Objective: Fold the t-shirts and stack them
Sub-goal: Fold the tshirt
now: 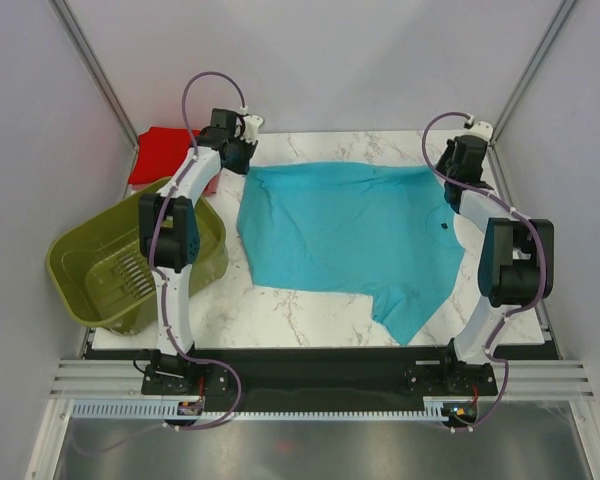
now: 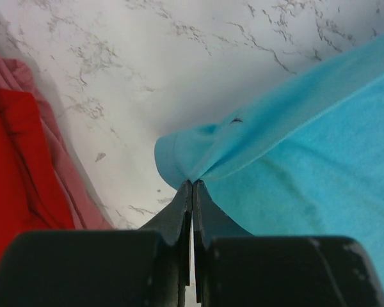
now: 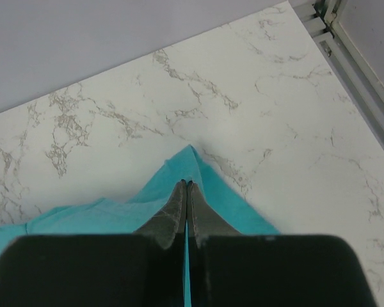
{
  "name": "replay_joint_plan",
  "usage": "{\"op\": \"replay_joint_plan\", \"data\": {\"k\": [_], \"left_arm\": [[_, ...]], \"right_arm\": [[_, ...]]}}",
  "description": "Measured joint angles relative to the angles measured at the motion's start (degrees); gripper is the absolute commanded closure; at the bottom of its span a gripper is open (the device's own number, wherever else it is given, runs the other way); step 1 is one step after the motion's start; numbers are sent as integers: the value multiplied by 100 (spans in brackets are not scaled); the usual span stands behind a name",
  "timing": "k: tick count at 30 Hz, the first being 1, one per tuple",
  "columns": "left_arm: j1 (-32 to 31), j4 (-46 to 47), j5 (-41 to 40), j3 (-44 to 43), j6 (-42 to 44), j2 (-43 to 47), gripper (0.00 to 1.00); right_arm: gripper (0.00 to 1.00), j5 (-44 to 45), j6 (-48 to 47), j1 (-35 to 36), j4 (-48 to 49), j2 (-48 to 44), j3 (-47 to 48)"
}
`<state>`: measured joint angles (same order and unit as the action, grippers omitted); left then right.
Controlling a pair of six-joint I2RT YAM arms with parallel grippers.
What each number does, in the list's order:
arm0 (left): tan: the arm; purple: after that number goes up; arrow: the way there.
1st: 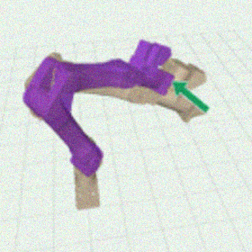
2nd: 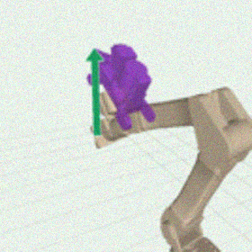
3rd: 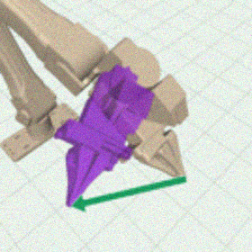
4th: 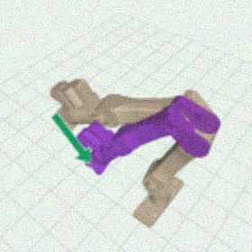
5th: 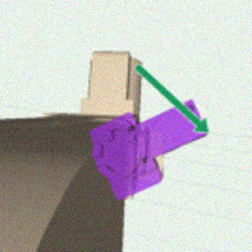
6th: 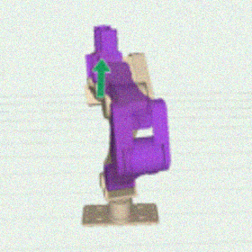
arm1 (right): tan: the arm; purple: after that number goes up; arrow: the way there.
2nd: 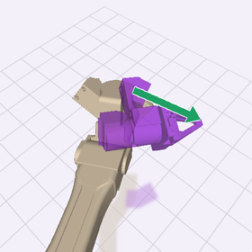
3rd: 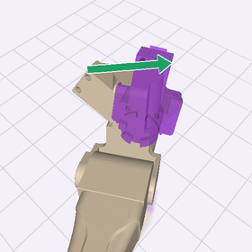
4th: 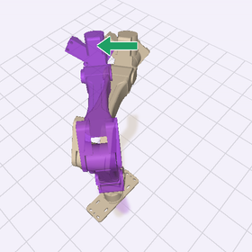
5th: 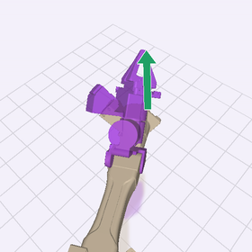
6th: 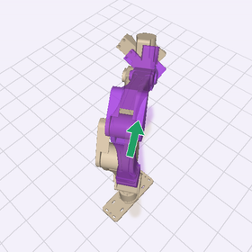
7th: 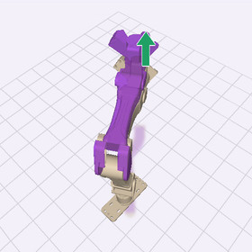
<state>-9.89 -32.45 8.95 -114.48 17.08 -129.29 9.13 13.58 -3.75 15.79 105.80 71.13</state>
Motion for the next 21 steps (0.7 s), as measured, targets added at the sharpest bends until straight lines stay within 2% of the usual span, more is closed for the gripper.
{"op": "replay_joint_plan", "data": {"k": [10,21], "left_arm": [[-190,-11,-199,782,61,208,98],[-313,-13,-535,1182,120,411,98]], "right_arm": [[100,7,584,0,-391,-592,-927],[100,9,1178,0,-686,-1126,-1762]]}}
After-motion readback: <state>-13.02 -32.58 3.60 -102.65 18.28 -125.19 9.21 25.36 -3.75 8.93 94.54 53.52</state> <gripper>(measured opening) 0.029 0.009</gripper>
